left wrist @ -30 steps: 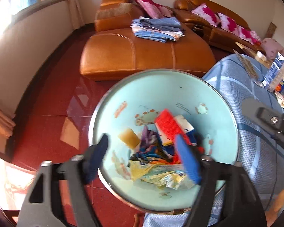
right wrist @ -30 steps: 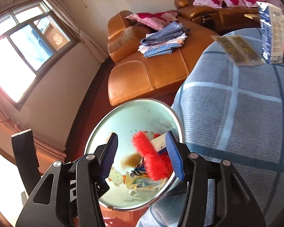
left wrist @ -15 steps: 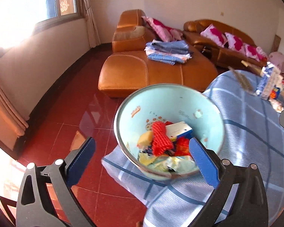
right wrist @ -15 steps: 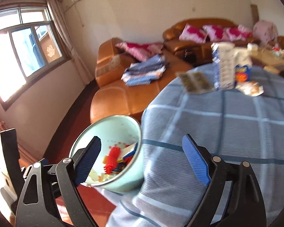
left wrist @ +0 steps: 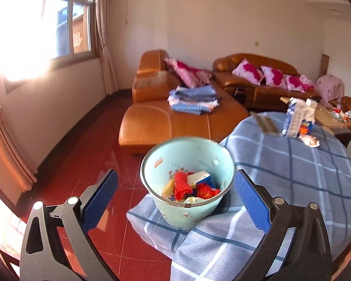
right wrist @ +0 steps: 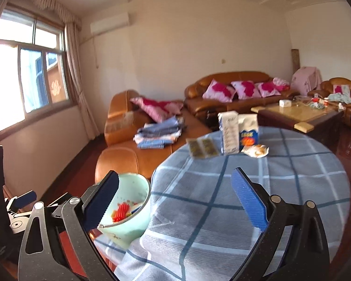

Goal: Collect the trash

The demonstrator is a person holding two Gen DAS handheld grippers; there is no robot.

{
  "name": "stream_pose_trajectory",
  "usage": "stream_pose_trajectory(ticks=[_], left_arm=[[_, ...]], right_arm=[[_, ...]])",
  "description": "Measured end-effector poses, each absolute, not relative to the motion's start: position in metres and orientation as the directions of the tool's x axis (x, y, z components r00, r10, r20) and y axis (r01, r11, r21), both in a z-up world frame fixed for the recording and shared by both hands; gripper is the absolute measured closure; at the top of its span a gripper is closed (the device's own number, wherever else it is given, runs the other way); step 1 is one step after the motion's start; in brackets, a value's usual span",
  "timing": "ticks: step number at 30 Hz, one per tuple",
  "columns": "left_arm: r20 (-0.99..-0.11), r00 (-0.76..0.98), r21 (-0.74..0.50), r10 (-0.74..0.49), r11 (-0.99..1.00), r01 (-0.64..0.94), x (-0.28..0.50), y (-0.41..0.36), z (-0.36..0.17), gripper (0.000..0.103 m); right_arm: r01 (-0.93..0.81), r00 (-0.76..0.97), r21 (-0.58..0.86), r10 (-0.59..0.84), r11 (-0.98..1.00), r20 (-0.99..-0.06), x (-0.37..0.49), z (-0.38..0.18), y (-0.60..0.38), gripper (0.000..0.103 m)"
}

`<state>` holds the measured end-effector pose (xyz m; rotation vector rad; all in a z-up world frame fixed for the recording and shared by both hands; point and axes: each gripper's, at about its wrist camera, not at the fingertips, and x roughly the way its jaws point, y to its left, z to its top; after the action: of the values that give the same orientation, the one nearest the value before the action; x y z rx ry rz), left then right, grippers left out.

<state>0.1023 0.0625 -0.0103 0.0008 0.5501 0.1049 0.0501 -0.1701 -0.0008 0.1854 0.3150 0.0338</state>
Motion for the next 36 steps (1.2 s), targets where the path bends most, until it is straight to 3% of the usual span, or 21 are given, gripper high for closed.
stream_pose_trajectory(ticks=[10, 36], left_arm=[[-0.435, 0.896, 0.032, 0.085, 0.996, -0.079, 0.059, 0.054, 0.017, 0.006], [-0.384, 0.92, 0.032, 0.081, 0.997, -0.075, 0.036, 0.049, 0.03, 0.006]], right_arm=[[0.011, 0.967, 0.201, 0.041, 0.98, -0.25, 0.017, 0.014, -0.177, 0.005], [-0.031, 0.967, 0.225, 0.086, 0.974, -0.238, 0.003, 0.022, -0.171, 0.005]])
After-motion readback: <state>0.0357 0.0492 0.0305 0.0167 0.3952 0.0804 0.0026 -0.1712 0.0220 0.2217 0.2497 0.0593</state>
